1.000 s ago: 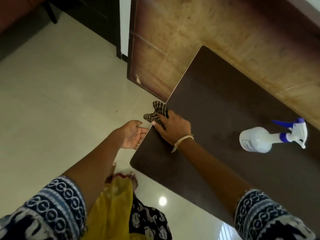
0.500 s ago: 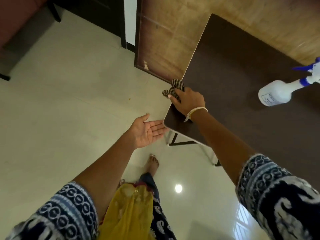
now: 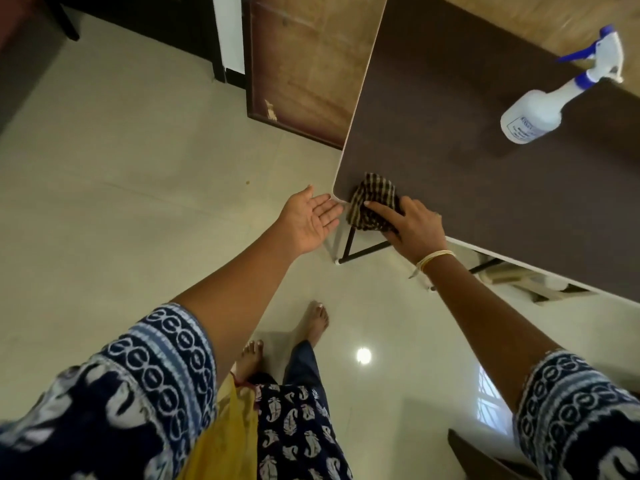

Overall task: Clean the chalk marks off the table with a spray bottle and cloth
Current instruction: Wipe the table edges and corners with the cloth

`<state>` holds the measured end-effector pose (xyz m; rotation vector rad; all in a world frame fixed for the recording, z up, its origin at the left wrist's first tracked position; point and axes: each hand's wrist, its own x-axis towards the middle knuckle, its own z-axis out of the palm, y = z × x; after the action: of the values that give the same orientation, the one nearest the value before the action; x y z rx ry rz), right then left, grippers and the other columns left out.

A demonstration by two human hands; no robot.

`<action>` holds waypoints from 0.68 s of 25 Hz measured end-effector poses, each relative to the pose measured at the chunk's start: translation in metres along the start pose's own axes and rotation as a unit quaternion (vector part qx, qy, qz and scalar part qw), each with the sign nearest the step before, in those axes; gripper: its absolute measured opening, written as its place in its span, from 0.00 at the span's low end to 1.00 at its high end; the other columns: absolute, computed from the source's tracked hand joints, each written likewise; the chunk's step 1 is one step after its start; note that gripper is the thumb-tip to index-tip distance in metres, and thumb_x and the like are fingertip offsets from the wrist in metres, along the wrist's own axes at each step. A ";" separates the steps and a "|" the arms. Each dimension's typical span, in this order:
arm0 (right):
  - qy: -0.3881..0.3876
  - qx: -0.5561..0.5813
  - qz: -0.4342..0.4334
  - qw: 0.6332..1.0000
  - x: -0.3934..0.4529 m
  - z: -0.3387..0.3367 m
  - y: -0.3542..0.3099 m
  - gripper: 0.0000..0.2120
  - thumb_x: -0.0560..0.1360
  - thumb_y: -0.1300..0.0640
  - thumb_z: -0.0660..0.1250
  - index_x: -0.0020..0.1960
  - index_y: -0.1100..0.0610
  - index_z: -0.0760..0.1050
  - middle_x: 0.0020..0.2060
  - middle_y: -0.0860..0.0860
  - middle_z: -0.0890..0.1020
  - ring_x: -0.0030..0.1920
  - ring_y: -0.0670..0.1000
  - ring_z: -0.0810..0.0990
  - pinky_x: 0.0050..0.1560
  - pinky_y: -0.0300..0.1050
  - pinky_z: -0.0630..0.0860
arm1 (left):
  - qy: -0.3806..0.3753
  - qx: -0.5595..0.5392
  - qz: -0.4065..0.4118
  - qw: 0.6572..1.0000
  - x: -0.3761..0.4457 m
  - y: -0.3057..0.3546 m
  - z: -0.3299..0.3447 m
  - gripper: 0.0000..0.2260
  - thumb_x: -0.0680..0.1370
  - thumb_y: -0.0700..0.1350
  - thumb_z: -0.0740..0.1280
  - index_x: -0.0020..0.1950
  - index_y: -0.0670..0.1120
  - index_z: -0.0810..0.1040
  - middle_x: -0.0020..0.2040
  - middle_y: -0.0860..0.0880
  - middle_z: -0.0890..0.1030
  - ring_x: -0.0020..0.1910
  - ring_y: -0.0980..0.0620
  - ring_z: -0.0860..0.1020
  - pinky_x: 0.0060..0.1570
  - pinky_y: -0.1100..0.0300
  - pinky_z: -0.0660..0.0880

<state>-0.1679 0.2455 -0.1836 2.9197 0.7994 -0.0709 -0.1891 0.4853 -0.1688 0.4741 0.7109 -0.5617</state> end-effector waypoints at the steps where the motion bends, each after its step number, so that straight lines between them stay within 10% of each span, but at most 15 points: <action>1: -0.010 0.002 0.029 1.000 -0.010 0.000 0.007 0.24 0.75 0.45 0.59 0.70 0.40 0.61 0.47 0.55 0.74 0.45 0.57 0.76 0.37 0.52 0.77 | 0.001 0.008 0.003 1.000 0.001 -0.003 0.001 0.24 0.84 0.52 0.52 0.75 0.40 0.63 0.73 0.42 0.69 0.71 0.45 0.70 0.73 0.52 0.62; 10: -0.026 0.054 0.116 0.991 0.026 -0.016 -0.053 0.24 0.76 0.51 0.65 0.70 0.46 0.61 0.51 0.56 0.79 0.47 0.59 0.80 0.41 0.55 0.79 | 0.117 0.330 0.111 0.930 0.011 -0.012 0.021 0.10 0.80 0.38 0.63 0.61 0.41 0.74 0.55 0.43 0.79 0.61 0.44 0.78 0.63 0.54 0.73; 13: -0.014 0.057 0.140 0.988 0.002 -0.008 -0.029 0.23 0.76 0.51 0.66 0.67 0.46 0.63 0.52 0.55 0.79 0.48 0.59 0.80 0.43 0.57 0.79 | 0.171 0.616 0.223 0.736 0.011 -0.034 0.032 0.24 0.78 0.41 0.67 0.72 0.43 0.64 0.69 0.43 0.70 0.66 0.44 0.73 0.59 0.56 0.73; 17: -0.004 0.058 0.277 0.959 -0.064 0.005 0.046 0.19 0.73 0.55 0.65 0.62 0.48 0.64 0.49 0.56 0.79 0.47 0.62 0.80 0.42 0.58 0.78 | 0.154 0.864 0.292 0.380 0.021 -0.070 0.035 0.39 0.76 0.42 0.68 0.79 0.46 0.47 0.79 0.37 0.44 0.78 0.38 0.49 0.73 0.46 0.58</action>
<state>-0.1992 0.1731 -0.1792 3.1278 -0.0476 -0.0815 -0.2030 0.4062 -0.1754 2.7985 -0.0990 -0.3028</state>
